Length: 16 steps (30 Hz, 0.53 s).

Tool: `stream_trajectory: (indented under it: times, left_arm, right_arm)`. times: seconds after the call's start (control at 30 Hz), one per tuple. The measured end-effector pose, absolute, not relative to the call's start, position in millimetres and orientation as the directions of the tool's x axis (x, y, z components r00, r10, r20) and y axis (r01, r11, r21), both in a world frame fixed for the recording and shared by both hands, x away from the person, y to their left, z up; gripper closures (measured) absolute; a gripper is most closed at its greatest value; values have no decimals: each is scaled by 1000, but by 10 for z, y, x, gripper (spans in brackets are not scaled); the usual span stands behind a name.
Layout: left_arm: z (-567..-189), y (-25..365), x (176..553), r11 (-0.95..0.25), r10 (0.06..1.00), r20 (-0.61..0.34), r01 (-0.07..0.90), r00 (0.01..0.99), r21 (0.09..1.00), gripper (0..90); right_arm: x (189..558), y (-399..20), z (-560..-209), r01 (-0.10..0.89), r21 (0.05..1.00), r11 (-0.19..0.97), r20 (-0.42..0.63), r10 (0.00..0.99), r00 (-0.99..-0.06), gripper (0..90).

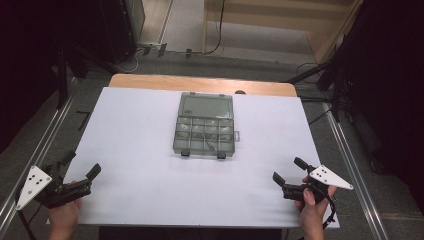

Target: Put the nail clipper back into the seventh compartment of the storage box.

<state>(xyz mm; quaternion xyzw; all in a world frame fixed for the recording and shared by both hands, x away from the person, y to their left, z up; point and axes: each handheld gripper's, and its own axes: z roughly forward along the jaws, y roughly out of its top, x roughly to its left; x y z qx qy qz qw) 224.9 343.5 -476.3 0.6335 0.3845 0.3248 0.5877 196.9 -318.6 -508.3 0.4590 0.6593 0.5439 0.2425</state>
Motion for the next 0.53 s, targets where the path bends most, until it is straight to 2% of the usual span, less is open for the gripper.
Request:
stream_trajectory:
  times: [0.53]
  left_arm:
    - [-4763,3440,2250,-8,869,-44,102,493,995,72]
  right_arm:
    - [1975,-3233,-5112,346,938,-33,198,868,-456,0]
